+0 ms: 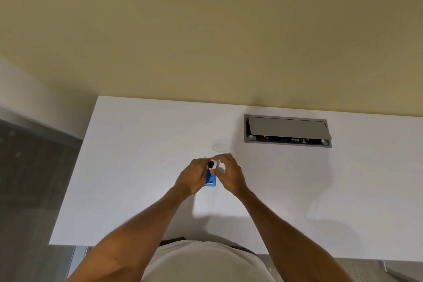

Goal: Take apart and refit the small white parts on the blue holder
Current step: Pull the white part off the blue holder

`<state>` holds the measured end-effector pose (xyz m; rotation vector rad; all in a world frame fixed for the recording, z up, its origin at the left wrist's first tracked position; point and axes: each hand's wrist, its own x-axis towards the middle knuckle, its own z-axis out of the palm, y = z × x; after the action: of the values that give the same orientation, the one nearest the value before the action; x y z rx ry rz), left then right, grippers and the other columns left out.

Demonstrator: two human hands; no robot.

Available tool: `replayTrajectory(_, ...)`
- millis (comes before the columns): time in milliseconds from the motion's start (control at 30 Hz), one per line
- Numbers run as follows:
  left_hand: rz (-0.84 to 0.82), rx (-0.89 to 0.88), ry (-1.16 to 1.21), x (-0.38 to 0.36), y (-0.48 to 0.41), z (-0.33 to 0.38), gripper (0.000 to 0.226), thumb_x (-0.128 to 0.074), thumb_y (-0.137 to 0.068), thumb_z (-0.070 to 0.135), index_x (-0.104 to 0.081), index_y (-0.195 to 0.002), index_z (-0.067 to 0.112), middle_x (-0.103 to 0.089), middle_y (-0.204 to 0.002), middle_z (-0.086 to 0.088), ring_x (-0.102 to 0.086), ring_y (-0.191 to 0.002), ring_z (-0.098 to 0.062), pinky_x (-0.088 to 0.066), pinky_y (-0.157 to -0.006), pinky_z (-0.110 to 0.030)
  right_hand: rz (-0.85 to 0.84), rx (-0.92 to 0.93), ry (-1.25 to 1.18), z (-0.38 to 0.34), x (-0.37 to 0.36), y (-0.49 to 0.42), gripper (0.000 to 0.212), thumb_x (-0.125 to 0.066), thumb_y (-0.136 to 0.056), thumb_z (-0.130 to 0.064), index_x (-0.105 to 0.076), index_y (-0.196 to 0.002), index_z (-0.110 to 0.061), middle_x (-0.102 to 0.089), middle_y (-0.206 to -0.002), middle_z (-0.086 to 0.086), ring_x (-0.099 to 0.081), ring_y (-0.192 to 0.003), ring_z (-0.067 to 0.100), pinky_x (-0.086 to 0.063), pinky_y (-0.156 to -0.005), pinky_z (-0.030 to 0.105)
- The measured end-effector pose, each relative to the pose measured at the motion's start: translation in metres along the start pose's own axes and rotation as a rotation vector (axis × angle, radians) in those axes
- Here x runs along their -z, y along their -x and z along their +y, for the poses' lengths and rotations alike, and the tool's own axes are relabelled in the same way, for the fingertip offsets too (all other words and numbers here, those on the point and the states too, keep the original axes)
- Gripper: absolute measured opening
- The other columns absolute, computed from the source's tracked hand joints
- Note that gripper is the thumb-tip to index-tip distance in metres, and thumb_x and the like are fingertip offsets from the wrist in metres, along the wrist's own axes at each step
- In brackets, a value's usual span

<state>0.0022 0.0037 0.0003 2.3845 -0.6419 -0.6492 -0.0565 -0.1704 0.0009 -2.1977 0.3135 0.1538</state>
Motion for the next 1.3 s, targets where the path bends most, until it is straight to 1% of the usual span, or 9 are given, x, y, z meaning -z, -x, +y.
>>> replayTrajectory(100,0.068,-0.054,0.030,0.011,0.000,0.012,0.027,-0.034,-0.102,0.034,-0.060,-0.103,0.028,-0.070,-0.097,0.006,-0.064,-0.088,-0.019,-0.059,-0.076,-0.042,-0.016,-0.063,-0.143,-0.004,0.003,0.001,0.039,-0.079,-0.090,-0.023,-0.065,-0.126,-0.018,-0.065,-0.127,-0.003,-0.065,-0.112,0.017,-0.058,-0.098,0.038)
replayTrajectory(200,0.103,-0.019,0.108,0.016,-0.003,0.017,0.031,-0.033,-0.106,0.033,-0.057,-0.088,0.024,-0.069,-0.082,0.007,-0.064,-0.077,-0.019,-0.057,-0.074,-0.046,-0.013,-0.081,-0.237,-0.008,0.004,0.002,0.039,-0.080,-0.089,-0.022,-0.066,-0.125,-0.019,-0.066,-0.125,-0.006,-0.067,-0.110,0.017,-0.059,-0.097,0.039)
replayTrajectory(300,0.034,0.211,0.375,0.022,-0.002,0.026,0.046,-0.033,-0.111,0.042,-0.072,-0.104,0.018,-0.078,-0.099,-0.001,-0.073,-0.094,-0.023,-0.060,-0.090,-0.043,-0.001,-0.064,-0.311,-0.017,0.009,0.002,0.038,-0.079,-0.090,-0.018,-0.067,-0.125,-0.017,-0.066,-0.118,-0.013,-0.068,-0.105,0.014,-0.061,-0.090,0.032)
replayTrajectory(400,-0.056,0.459,0.898,0.030,-0.003,0.039,0.047,-0.041,-0.111,0.042,-0.075,-0.118,0.009,-0.080,-0.109,-0.020,-0.078,-0.100,-0.036,-0.063,-0.096,-0.047,0.011,-0.013,-0.379,-0.027,0.015,0.003,0.032,-0.075,-0.094,-0.017,-0.068,-0.126,-0.016,-0.069,-0.116,-0.009,-0.067,-0.106,0.013,-0.058,-0.089,0.025)
replayTrajectory(600,-0.230,0.617,1.303,0.042,0.002,0.035,0.039,-0.045,-0.111,0.025,-0.065,-0.133,-0.001,-0.075,-0.123,-0.024,-0.074,-0.116,-0.038,-0.058,-0.103,-0.042,0.002,0.033,-0.343,-0.027,0.019,0.014,0.031,-0.069,-0.098,-0.009,-0.066,-0.128,-0.009,-0.068,-0.120,-0.001,-0.063,-0.109,0.000,-0.049,-0.091,0.011)
replayTrajectory(800,-0.198,0.557,1.299,0.039,0.009,0.034,0.036,-0.060,-0.106,0.027,-0.067,-0.127,-0.001,-0.075,-0.121,-0.027,-0.075,-0.113,-0.038,-0.062,-0.096,-0.039,-0.021,0.008,-0.359,-0.022,0.011,0.019,0.038,-0.068,-0.097,-0.008,-0.064,-0.135,-0.011,-0.067,-0.123,0.007,-0.064,-0.108,0.006,-0.052,-0.094,0.018)
replayTrajectory(967,-0.074,0.520,1.227,0.029,0.009,0.035,0.037,-0.062,-0.104,0.025,-0.069,-0.126,-0.004,-0.076,-0.118,-0.028,-0.076,-0.110,-0.039,-0.064,-0.092,-0.038,-0.033,-0.077,-0.385,-0.022,0.001,0.013,0.036,-0.067,-0.099,-0.017,-0.064,-0.134,-0.023,-0.067,-0.130,0.001,-0.065,-0.117,0.022,-0.056,-0.103,0.039)
replayTrajectory(1133,0.038,0.481,1.167,0.027,0.009,0.045,0.035,-0.055,-0.108,0.024,-0.067,-0.122,-0.006,-0.078,-0.113,-0.024,-0.081,-0.094,-0.030,-0.067,-0.075,-0.031,-0.023,-0.077,-0.387,-0.031,0.003,0.006,0.033,-0.071,-0.095,-0.025,-0.066,-0.128,-0.028,-0.072,-0.123,-0.003,-0.070,-0.110,0.021,-0.061,-0.094,0.037)
replayTrajectory(1300,-0.031,0.531,1.176,0.030,0.007,0.051,0.034,-0.047,-0.112,0.025,-0.066,-0.125,-0.001,-0.081,-0.108,-0.018,-0.081,-0.093,-0.028,-0.067,-0.079,-0.034,-0.062,-0.131,-0.435,-0.029,0.010,0.008,0.037,-0.076,-0.091,-0.015,-0.065,-0.126,-0.023,-0.073,-0.120,0.002,-0.073,-0.104,0.019,-0.063,-0.088,0.034)
